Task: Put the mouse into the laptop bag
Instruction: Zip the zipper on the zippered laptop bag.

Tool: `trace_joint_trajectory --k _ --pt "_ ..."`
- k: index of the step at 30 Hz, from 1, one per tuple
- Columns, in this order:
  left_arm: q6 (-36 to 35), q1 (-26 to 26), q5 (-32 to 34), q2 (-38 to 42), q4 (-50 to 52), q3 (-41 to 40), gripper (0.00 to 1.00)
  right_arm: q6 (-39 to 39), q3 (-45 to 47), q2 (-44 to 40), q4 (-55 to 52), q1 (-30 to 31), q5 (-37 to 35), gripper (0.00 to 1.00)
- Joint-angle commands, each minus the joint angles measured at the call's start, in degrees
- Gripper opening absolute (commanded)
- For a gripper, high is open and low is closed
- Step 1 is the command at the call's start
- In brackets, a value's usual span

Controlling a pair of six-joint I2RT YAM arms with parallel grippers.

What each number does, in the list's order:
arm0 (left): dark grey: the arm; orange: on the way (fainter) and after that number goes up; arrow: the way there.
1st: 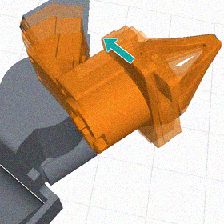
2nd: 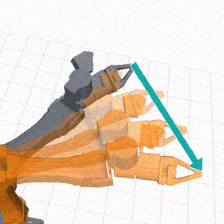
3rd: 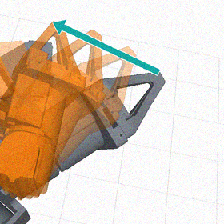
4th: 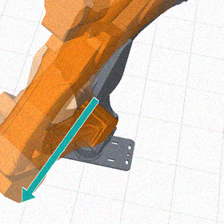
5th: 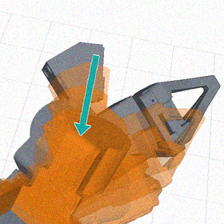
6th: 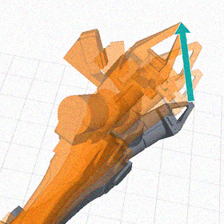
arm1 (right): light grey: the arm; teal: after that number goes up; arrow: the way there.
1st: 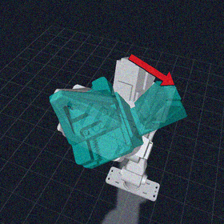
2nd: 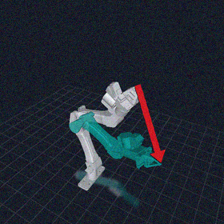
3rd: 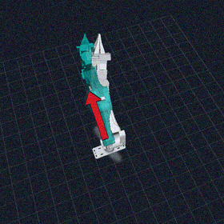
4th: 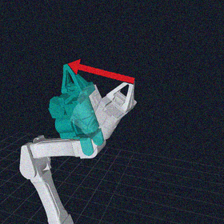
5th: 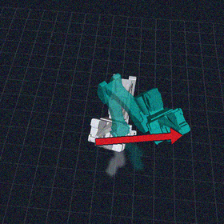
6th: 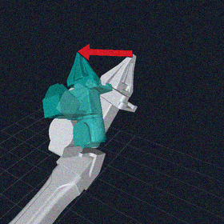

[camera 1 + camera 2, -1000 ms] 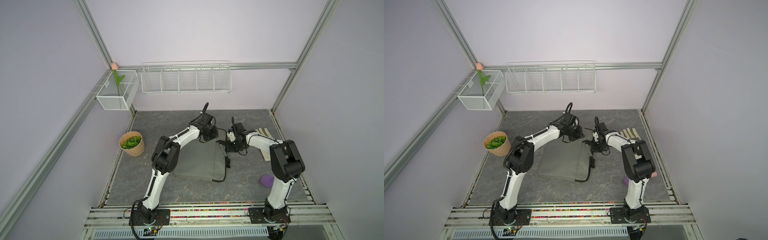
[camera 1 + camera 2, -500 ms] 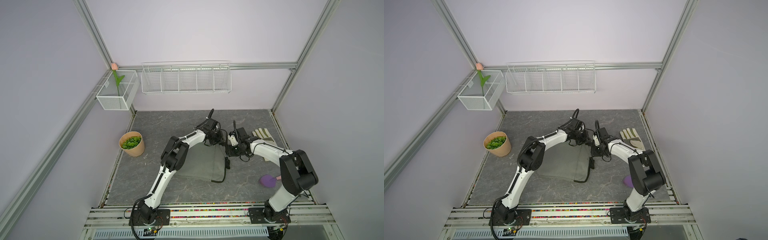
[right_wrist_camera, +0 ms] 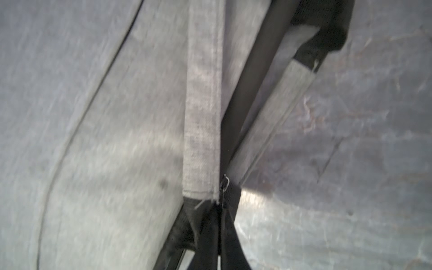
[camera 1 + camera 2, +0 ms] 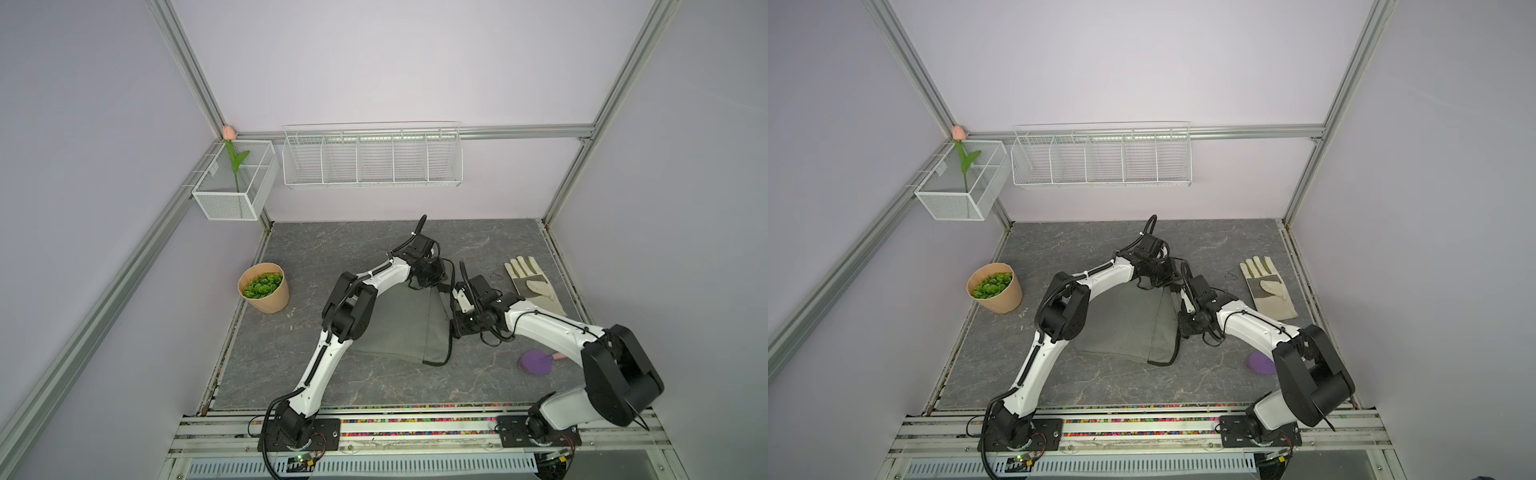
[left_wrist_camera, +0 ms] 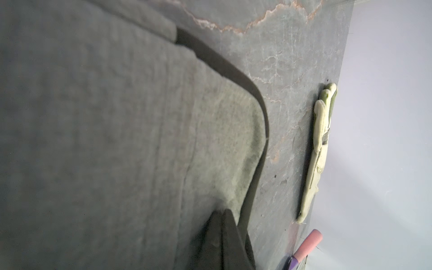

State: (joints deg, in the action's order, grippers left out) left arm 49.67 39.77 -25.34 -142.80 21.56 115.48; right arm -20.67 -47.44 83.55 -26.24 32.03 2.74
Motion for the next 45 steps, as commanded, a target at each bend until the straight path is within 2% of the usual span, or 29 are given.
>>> trace_joint_trajectory --k 1,11,20,24,34,37,41,45 --pt "-1.2 -1.9 6.8 -5.2 6.7 0.0 0.0 -3.0 3.2 -4.0 -6.8 1.6 0.0 0.07" --pt "-3.7 -2.5 9.2 -6.7 10.0 2.7 0.0 -8.5 7.4 -13.3 -10.9 7.1 -0.5 0.07" --pt "-6.5 -5.5 12.4 -6.2 15.0 5.4 0.0 -13.3 11.6 -18.9 -12.0 10.9 -2.5 0.07" --pt "-8.6 -7.2 14.2 -1.7 17.2 4.5 0.0 -10.9 10.8 -16.9 -12.4 10.0 -6.0 0.07" --pt "-11.0 -8.1 13.1 14.3 17.3 -1.1 0.0 -4.4 5.0 -5.5 -5.2 4.5 -4.3 0.07" --pt "-11.8 -8.2 14.7 18.5 17.0 -6.0 0.0 -1.8 3.0 -3.1 -4.6 2.0 -3.8 0.07" --pt "-11.4 -8.2 13.0 23.2 13.4 -15.1 0.0 0.7 0.9 -0.4 -4.5 -0.6 -3.2 0.07" --pt "-12.0 -8.3 15.3 24.8 11.2 -21.8 0.0 2.3 -0.4 1.4 -4.3 -2.2 -2.6 0.07"
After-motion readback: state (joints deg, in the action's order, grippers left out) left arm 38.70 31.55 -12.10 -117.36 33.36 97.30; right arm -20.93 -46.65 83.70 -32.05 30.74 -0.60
